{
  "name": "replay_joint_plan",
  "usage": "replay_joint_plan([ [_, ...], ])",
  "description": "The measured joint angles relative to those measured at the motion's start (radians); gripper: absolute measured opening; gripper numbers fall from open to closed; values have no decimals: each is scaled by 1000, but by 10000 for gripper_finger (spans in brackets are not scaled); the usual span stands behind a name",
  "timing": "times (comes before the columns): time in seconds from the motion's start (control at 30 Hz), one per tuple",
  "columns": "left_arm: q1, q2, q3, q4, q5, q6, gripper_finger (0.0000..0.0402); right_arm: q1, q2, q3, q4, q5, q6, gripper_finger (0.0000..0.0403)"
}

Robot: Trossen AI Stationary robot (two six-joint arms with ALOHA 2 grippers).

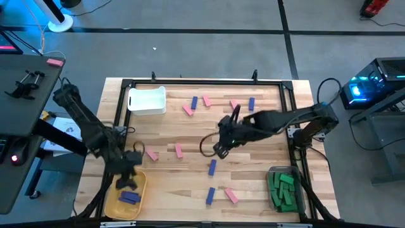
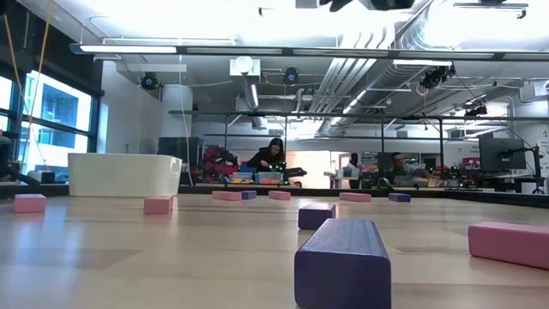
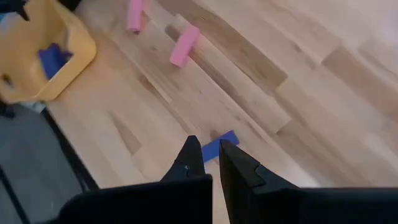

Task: Sort blocks
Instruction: Put the purple block into the yellow bin

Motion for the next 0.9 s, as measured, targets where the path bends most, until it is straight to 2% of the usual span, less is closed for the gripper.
replay_joint_plan([
  [0.17, 172, -55, 0, 2, -115, 205, 288, 73, 103, -1, 24, 36, 218, 32],
  [0.37, 354, -47, 0, 73, -260, 538, 289, 140, 263, -2, 148, -39, 444, 142],
  [0.47, 432, -32, 0, 140, -274, 683, 289, 151, 330, -1, 205, -58, 612, 199],
  [0.53, 476, -23, 0, 180, -270, 744, 289, 140, 372, -1, 189, -65, 721, 222],
  [0.67, 532, -9, 0, 232, -269, 797, 289, 99, 424, -2, 148, -55, 832, 229],
  [0.9, 572, -4, 0, 272, -269, 800, 289, 58, 455, -1, 59, -61, 889, 198],
])
